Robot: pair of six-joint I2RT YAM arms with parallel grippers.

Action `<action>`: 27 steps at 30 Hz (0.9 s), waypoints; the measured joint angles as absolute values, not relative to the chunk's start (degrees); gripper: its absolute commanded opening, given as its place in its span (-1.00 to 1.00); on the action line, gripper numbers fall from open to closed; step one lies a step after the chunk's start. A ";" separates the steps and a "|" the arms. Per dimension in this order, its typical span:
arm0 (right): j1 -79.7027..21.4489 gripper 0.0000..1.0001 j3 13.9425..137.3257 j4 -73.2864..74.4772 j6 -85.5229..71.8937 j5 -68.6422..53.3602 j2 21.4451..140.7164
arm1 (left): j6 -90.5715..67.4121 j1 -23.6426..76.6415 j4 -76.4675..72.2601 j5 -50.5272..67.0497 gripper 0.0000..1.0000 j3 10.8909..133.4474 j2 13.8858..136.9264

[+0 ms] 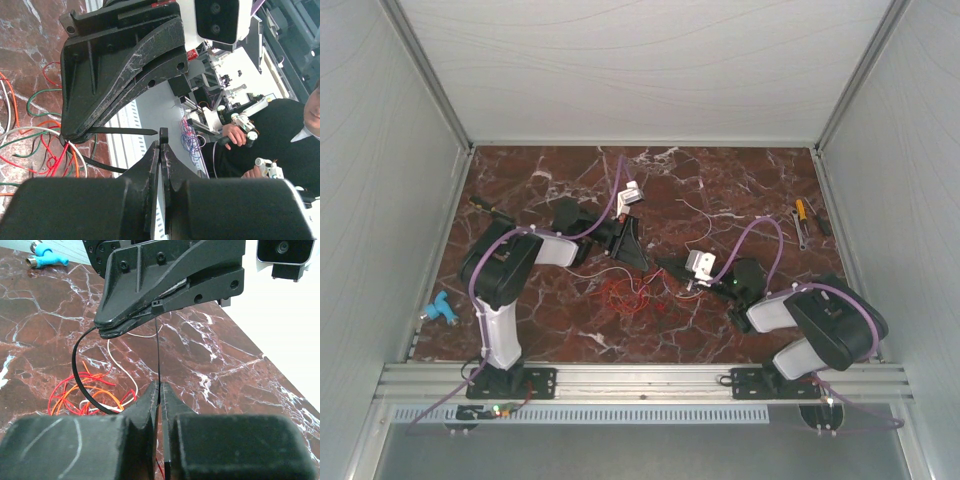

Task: Zip-tie the wires
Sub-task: Tie the cable at the center of the board.

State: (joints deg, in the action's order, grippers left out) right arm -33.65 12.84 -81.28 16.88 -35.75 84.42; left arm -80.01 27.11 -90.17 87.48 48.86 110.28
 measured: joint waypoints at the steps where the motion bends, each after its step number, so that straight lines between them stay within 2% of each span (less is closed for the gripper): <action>1: -33.65 -1.00 12.84 -81.28 16.88 -35.77 84.42 | -80.05 27.16 -90.19 87.48 -1.00 48.93 110.28; 27: -33.65 -1.00 13.28 -81.28 16.88 -35.59 84.42 | -80.62 27.44 -90.19 87.44 -1.00 49.50 110.30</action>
